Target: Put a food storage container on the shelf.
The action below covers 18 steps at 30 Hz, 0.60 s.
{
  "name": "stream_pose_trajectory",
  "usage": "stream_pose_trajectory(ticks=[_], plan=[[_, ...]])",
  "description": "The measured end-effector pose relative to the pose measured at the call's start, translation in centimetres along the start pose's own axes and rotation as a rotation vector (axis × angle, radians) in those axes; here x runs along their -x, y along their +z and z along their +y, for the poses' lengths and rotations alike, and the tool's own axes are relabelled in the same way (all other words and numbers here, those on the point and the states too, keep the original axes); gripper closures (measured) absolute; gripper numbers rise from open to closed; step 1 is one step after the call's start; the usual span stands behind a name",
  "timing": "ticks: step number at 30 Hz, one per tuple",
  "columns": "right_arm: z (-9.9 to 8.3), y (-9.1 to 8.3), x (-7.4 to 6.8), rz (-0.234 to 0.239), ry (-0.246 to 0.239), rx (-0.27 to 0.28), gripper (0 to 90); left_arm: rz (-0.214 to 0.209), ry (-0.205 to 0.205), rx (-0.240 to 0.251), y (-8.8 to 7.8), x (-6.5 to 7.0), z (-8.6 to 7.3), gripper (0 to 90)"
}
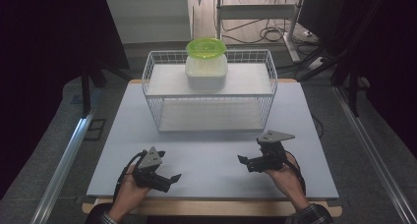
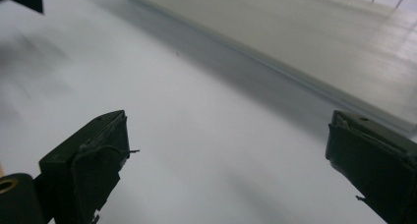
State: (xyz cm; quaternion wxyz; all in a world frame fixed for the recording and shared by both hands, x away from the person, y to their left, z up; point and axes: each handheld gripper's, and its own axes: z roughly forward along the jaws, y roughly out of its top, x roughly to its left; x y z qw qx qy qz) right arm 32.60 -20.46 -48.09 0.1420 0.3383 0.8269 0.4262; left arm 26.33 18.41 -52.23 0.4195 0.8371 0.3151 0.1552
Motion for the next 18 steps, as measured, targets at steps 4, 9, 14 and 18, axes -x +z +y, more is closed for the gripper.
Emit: stream_pose_trajectory(ticks=[4,9,14,18], plan=[[-0.9,0.2,0.1,-0.019,-0.013,-0.028,3.0,-0.003,0.000,-0.001,0.1,0.0,0.0,1.0],[-1.8,0.8,0.0,-0.026,-0.024,-0.080,2.7,-0.006,-0.001,-0.002,0.1,0.0,-0.1,1.0],[-2.4,1.7,0.2,-0.020,-0.021,-0.127,2.6,-0.013,-0.003,-0.005,0.2,0.0,-0.1,1.0],[-2.7,2.1,0.1,-0.026,-0.027,-0.162,2.6,-0.013,-0.005,-0.004,0.2,-0.1,-0.1,1.0]])
